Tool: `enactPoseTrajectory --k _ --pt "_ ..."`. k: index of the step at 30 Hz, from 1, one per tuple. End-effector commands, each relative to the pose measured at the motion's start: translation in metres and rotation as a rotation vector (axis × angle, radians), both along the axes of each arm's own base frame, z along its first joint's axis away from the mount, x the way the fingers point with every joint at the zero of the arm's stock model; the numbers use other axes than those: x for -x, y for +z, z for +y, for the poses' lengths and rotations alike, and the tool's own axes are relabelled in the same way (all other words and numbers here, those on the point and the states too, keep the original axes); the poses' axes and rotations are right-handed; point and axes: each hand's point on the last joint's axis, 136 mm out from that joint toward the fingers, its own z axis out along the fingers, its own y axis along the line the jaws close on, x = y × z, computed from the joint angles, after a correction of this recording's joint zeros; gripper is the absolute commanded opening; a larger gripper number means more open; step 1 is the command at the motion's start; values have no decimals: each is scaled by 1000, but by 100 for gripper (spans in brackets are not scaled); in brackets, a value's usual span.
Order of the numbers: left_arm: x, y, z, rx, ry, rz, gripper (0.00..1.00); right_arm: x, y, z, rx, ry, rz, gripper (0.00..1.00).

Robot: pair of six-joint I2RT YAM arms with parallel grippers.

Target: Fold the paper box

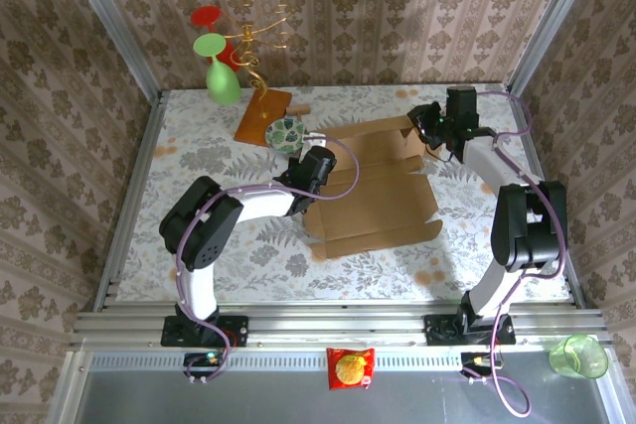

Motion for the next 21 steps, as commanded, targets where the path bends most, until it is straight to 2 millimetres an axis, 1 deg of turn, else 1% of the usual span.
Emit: enactPoseTrajectory --k 1,3,5,7,10,11,13,16,19,21 --pt "7 -6 1 -63 -20 18 0 3 15 7 -35 10 -42 27" --pt "8 -6 1 -63 -21 17 0 4 16 6 -33 7 -43 25" --pt "8 -6 1 -63 -21 17 0 5 14 6 -34 1 -38 21" --pt "9 -5 0 -63 -24 16 0 6 14 5 -43 -5 -39 20" --pt "10 -3 1 -66 -25 14 0 8 15 -1 -40 -13 -43 33" --pt "10 -4 2 -70 -26 15 0 10 17 -6 -35 -23 -51 38" --pt "10 -3 2 -72 -27 14 0 15 21 -17 -25 -45 -66 45" --pt "11 -2 3 -76 -27 11 0 30 20 -37 -6 -90 -78 48" --pt "11 -2 3 -78 -27 8 0 49 5 -53 -1 -131 -69 49" --pt "11 -3 3 -80 -27 7 0 59 -7 -57 13 -136 -54 49"
